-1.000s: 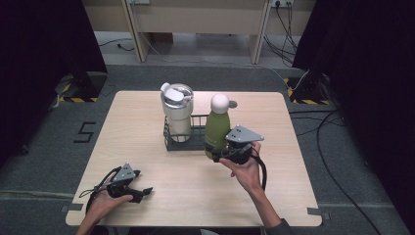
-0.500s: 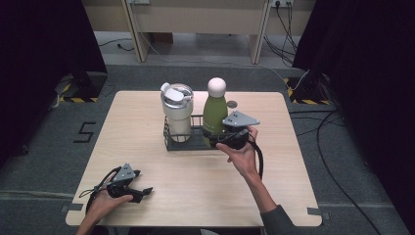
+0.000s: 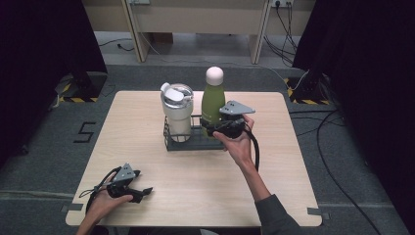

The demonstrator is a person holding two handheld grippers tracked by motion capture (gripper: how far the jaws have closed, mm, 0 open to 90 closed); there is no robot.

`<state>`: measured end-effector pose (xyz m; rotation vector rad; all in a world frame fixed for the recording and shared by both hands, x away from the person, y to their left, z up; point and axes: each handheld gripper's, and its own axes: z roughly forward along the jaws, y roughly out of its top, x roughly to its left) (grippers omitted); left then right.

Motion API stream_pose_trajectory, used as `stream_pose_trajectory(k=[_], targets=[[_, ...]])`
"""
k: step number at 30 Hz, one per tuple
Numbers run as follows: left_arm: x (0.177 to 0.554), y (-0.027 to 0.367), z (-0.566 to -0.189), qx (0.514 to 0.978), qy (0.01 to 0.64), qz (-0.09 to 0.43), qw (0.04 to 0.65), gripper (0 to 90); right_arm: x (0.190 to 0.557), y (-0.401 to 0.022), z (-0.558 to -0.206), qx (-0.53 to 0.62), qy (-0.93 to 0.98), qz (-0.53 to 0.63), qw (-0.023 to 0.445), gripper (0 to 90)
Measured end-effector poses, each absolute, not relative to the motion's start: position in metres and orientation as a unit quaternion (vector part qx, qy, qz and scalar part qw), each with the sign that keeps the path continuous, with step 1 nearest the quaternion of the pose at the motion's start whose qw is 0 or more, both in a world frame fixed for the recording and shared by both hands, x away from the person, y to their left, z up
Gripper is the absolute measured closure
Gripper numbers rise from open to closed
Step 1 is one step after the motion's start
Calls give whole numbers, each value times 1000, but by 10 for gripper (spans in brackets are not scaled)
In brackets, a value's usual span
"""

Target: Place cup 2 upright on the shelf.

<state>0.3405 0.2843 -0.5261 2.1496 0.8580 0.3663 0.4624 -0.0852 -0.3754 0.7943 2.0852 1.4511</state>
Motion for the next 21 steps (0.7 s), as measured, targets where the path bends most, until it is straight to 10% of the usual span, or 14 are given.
stream_pose_trajectory(k=[21], targets=[[340, 284, -526, 846, 337, 143, 388, 138, 503, -74, -387, 323, 761, 504, 249, 209]])
